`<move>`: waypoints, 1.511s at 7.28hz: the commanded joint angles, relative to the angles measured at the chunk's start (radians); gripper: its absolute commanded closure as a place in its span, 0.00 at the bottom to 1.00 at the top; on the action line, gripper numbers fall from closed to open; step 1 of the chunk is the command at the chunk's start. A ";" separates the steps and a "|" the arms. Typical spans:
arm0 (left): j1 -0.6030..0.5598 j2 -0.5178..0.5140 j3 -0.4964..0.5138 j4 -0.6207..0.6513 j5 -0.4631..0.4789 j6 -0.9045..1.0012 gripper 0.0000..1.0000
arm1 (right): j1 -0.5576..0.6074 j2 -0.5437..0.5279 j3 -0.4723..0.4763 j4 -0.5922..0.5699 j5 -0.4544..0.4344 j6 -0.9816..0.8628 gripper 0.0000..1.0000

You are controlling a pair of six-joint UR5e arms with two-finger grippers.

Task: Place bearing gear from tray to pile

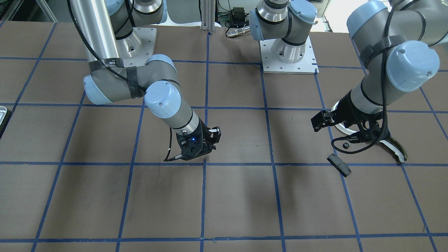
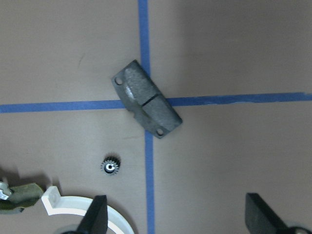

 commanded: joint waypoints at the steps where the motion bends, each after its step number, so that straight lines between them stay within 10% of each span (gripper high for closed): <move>1: -0.122 0.004 0.183 -0.200 -0.055 -0.089 0.00 | 0.051 0.001 0.071 -0.039 -0.004 0.045 0.77; 3: -0.158 0.022 0.194 -0.146 -0.049 -0.084 0.00 | 0.050 0.006 0.131 -0.314 -0.010 0.093 0.00; 6: -0.168 0.055 0.124 -0.041 -0.046 -0.089 0.00 | -0.095 -0.066 0.119 -0.253 -0.015 0.078 0.00; 11: -0.292 0.044 0.012 0.055 -0.044 -0.332 0.01 | -0.326 -0.227 -0.084 0.343 -0.163 -0.016 0.00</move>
